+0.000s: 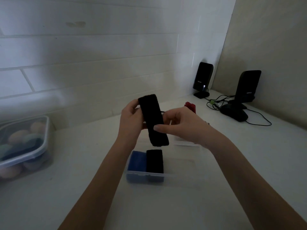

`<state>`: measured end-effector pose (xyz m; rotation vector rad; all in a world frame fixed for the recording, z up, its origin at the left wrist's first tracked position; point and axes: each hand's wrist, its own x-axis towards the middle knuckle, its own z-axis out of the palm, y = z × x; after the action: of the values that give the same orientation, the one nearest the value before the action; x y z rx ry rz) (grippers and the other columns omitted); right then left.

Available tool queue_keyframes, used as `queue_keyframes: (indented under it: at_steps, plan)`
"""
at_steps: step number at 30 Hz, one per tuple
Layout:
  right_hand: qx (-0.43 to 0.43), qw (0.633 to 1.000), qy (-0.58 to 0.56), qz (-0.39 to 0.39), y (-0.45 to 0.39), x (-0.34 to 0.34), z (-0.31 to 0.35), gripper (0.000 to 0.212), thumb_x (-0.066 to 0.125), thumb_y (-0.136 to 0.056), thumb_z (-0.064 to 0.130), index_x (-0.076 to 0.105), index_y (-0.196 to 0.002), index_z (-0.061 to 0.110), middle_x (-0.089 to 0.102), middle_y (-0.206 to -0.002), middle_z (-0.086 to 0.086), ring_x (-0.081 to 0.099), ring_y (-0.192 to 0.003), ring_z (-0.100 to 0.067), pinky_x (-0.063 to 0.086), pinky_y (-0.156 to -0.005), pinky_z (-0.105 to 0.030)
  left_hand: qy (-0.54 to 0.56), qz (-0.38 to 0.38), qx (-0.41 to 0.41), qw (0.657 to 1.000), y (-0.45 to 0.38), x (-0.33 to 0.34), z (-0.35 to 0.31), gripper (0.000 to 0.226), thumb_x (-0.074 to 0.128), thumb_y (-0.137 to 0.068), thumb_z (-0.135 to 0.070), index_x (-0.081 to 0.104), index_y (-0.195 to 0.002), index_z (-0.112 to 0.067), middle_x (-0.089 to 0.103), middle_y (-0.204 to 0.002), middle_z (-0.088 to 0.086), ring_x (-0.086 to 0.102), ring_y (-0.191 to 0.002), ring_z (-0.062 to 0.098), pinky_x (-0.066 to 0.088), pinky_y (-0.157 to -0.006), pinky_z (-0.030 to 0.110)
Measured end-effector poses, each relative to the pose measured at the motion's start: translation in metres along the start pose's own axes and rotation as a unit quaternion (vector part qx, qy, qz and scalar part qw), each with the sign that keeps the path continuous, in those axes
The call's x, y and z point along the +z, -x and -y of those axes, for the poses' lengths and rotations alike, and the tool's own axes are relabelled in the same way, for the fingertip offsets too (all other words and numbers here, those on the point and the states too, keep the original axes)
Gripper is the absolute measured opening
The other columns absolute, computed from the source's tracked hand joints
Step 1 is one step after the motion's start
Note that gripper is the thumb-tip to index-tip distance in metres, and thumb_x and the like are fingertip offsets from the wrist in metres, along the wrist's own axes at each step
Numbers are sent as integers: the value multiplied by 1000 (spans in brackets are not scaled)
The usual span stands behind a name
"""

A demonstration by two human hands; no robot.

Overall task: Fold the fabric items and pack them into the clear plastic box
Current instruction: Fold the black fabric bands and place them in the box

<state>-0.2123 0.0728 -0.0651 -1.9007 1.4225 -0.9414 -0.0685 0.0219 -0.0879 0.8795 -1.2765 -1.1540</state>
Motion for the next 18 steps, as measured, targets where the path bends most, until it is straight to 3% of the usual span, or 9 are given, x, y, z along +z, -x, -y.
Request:
queue_keyframes:
  at_steps: [2, 5, 8, 12, 15, 18]
  plan:
    - [13, 1000, 18, 13, -2, 1, -6, 26, 71, -82, 25, 67, -83, -1, 50, -50, 15, 44, -43, 4, 32, -45, -5, 33, -1, -20, 999, -3, -5, -4, 20, 46, -94, -9, 65, -93, -15, 69, -78, 1, 68, -64, 13, 52, -50, 23]
    - [41, 999, 21, 20, -3, 3, -12, 35, 71, -82, 26, 57, -78, -6, 44, -51, 11, 41, -41, 0, 31, -43, -8, 75, 14, -23, 997, -4, -11, -7, 20, 48, -93, -10, 68, -90, -14, 69, -76, -1, 68, -66, 14, 54, -53, 25]
    - [73, 997, -13, 19, -3, 4, -14, 29, 70, -82, 28, 51, -72, 8, 47, -52, 8, 43, -40, -1, 36, -42, -16, 86, 32, -36, 995, -2, -12, -7, 20, 48, -93, -11, 67, -93, -12, 68, -84, 5, 67, -70, 17, 57, -57, 28]
    - [85, 996, -38, -12, 1, 8, -14, 34, 71, -77, 42, 53, -96, 19, 57, -67, 4, 45, -43, 2, 35, -43, -14, 75, 56, -51, 994, -1, -12, -6, 25, 45, -94, -15, 66, -103, -3, 68, -97, 18, 67, -80, 26, 58, -62, 31]
    - [74, 996, -41, -34, 3, 11, -12, 34, 65, -78, 50, 59, -100, 26, 59, -71, 5, 51, -49, 5, 36, -47, -11, 57, 86, -42, 994, 2, -10, -6, 23, 46, -94, -13, 68, -98, -8, 73, -88, 10, 71, -78, 23, 58, -62, 30]
    - [50, 997, -44, -49, 3, 13, -12, 25, 63, -83, 44, 64, -88, 19, 60, -76, -2, 57, -63, -1, 45, -61, -17, 74, 110, -49, 990, 3, -9, -7, 24, 45, -93, -12, 68, -94, -9, 75, -84, 7, 71, -77, 21, 58, -62, 30]
